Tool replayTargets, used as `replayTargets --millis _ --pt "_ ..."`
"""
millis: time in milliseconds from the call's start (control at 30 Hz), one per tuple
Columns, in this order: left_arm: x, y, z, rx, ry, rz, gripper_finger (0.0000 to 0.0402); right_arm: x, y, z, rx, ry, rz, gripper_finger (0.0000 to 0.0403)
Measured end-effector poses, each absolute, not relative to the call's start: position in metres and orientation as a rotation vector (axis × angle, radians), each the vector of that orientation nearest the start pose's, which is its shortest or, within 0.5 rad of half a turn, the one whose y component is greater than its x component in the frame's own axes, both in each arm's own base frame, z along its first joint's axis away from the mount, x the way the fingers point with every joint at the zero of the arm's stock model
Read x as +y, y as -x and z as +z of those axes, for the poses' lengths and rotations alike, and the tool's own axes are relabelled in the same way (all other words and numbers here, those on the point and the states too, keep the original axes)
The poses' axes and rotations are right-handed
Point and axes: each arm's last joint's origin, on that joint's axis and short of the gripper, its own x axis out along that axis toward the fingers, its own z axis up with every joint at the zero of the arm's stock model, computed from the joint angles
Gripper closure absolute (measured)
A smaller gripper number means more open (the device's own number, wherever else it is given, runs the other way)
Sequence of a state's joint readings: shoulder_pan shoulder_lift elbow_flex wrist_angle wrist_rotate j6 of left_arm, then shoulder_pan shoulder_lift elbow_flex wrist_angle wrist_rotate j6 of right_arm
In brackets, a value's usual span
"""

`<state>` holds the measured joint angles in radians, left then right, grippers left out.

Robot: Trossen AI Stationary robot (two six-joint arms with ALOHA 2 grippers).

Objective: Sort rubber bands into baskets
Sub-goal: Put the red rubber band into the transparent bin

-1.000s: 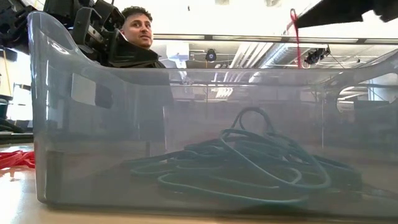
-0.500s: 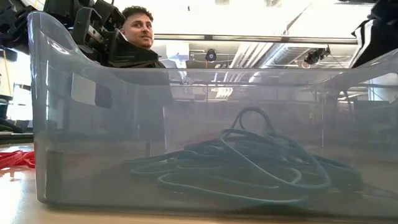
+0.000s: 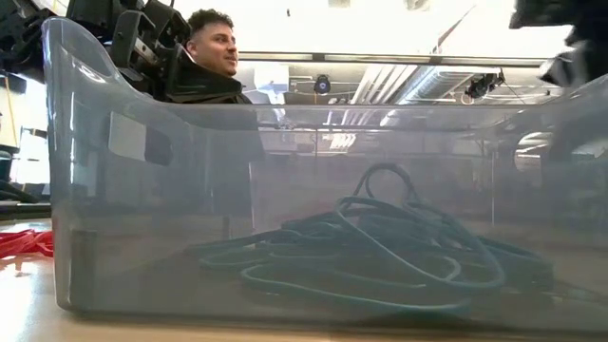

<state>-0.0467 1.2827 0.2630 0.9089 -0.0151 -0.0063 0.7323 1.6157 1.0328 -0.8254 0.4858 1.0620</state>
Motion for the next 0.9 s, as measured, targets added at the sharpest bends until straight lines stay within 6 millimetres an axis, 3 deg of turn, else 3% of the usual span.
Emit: replayTargets --millis 233,400,667,900 --pt "-0.01 -0.22 0.169 0.111 0.002 -0.031 0.0401 0.191 -0.214 0.189 1.174 -0.333 -0.366 0.0399" --pt "-0.01 -0.22 0.169 0.111 0.002 -0.031 0.0401 0.189 -0.217 0.189 1.198 -0.362 -0.354 0.0352" --pt "-0.01 -0.22 0.168 0.114 0.003 -0.031 0.0401 0.17 -0.233 0.19 1.079 -0.274 -0.435 0.0243" --pt "-0.01 -0.22 0.168 0.114 0.003 -0.031 0.0402 0.141 -0.259 0.192 1.011 -0.164 -0.459 0.0242"
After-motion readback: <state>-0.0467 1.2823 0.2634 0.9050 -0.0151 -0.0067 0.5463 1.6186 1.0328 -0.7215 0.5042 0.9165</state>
